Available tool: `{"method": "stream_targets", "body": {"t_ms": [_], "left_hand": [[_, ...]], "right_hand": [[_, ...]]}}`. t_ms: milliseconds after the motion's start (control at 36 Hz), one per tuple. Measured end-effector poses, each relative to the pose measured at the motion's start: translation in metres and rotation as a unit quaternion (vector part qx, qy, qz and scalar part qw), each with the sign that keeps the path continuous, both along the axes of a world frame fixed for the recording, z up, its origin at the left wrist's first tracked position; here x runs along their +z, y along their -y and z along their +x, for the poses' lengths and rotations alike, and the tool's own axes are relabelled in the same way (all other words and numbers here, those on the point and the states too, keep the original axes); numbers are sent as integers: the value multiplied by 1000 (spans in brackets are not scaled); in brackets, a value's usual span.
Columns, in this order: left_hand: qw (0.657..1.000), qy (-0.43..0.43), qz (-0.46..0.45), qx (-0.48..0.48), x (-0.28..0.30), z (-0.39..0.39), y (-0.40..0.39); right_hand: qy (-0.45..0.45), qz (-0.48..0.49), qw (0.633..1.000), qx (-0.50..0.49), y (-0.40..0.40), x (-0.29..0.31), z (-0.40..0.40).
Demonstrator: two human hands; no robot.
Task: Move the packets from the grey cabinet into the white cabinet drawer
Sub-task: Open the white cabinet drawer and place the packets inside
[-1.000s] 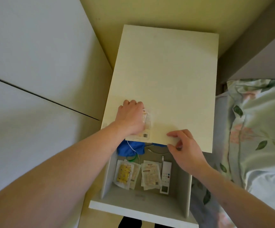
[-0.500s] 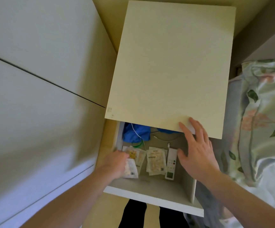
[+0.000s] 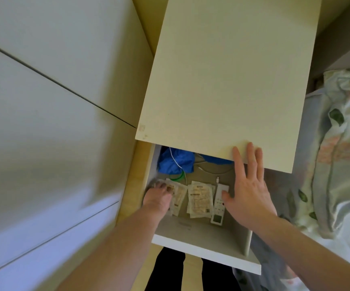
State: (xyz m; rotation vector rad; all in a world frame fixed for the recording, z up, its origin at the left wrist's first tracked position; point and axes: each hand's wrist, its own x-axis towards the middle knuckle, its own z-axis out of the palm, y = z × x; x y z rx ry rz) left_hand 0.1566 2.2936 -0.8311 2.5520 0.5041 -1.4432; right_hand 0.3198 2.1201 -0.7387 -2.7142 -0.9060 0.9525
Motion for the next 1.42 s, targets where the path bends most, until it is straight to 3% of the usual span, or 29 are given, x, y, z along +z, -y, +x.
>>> {"method": "stream_targets", "body": {"t_ms": [194,361,556,833,1139,1417], "left_hand": [[1000,12,-10,10,7,-23,7],[997,31,-29,64,48,-21,14],[982,89,-89,144,160,-9,25],[950,230,-131,165,348,-22,57],[952,242,-186,-12,452,-26,63],[917,268,-235,-177,507,-47,107]], "right_hand": [[1,-11,1000,15,2,4,1],[-43,-33,998,44,6,24,10],[-207,-58,977,10,31,100,-14],[-216,17,961,-172,93,251,-90],[-133,109,928,-331,129,353,-156],[-57,152,878,-451,168,413,-273]]}}
